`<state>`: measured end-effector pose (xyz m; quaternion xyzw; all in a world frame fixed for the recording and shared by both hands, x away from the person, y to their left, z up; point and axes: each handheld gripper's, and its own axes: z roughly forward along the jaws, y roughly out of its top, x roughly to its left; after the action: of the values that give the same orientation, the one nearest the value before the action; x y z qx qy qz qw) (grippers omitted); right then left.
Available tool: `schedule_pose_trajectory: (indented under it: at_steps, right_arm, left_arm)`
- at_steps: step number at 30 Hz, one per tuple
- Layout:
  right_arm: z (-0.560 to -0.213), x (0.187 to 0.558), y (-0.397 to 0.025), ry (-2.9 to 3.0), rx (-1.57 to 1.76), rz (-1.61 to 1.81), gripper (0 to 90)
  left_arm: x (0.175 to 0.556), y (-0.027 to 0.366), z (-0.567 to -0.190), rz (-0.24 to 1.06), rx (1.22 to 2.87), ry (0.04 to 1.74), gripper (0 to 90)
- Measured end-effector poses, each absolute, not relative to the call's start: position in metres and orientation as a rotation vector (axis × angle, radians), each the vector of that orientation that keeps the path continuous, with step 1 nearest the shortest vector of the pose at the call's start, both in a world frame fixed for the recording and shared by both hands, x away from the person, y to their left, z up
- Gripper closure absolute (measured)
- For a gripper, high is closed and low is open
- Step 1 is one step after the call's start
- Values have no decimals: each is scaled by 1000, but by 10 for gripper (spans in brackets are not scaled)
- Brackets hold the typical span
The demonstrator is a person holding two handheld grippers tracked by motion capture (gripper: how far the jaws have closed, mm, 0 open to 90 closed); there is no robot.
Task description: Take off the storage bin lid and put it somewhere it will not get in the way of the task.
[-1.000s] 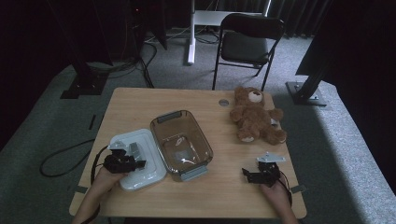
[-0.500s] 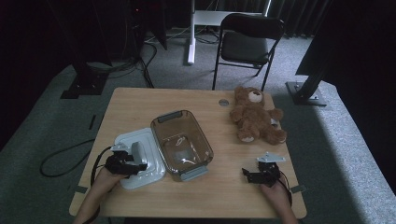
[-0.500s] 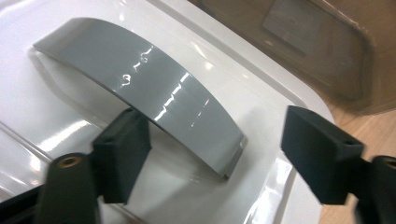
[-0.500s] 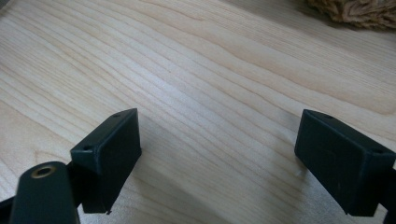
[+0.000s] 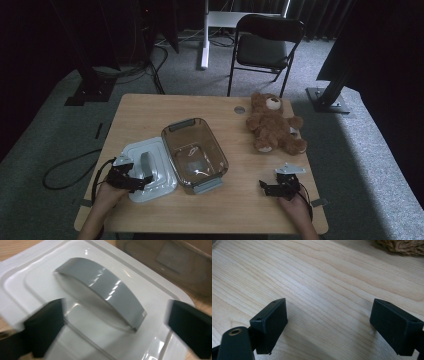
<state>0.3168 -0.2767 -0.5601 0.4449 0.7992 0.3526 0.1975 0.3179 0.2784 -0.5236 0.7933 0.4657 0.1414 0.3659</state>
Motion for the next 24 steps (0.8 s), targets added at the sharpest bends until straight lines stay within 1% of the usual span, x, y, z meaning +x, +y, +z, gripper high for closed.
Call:
schedule_pose_trajectory:
  at_steps: [1, 2, 9, 15, 24]
  right_arm:
    - [-560, 317, -277, 2237, 1245, 987, 136]
    - [-560, 317, -277, 2237, 1245, 987, 136]
    - [-560, 317, -277, 2237, 1245, 987, 136]
    - [-560, 317, -277, 2236, 1246, 985, 135]
    - [-560, 316, -277, 2217, 1266, 969, 123]
  left_arm:
    - [316, 283, -523, 396, 2020, 1235, 5]
    - [315, 284, -523, 402, 2008, 1253, 5]
    - [306, 294, -527, 497, 1926, 1339, 5]
    - [296, 303, -529, 660, 1846, 1467, 5]
    - [288, 315, -539, 671, 1861, 1519, 5]
